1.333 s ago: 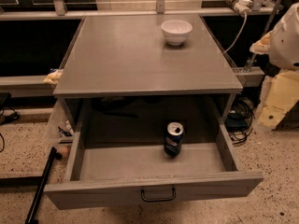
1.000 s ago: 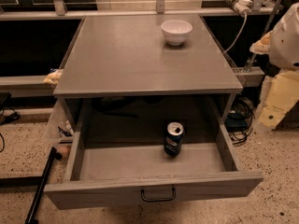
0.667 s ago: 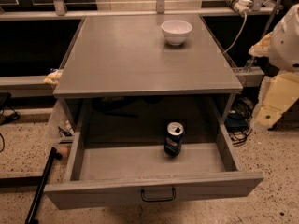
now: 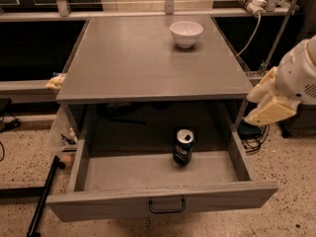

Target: Pick pepsi can from top drawer and place on counter

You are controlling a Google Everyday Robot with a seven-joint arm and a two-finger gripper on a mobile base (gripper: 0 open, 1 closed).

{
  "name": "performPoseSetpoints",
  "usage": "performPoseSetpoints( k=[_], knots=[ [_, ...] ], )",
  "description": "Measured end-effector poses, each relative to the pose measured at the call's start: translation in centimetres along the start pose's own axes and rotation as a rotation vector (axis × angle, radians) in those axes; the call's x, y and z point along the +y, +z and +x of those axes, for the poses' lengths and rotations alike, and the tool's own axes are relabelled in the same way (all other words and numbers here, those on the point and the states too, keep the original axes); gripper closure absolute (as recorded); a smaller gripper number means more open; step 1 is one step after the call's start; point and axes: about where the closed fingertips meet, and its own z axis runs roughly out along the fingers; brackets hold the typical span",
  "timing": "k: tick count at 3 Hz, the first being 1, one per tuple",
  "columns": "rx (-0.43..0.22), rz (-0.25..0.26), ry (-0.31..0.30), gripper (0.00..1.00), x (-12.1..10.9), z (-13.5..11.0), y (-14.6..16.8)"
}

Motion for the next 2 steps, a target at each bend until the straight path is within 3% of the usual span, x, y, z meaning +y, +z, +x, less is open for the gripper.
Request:
performPoseSetpoints(
  k=[1, 2],
  knots=[
    [-0.095, -0.013, 0.049, 0.8, 0.22, 0.79, 3.84],
    [-0.1, -0.002, 0.05, 1.0, 0.03, 0.54, 3.68]
  ],
)
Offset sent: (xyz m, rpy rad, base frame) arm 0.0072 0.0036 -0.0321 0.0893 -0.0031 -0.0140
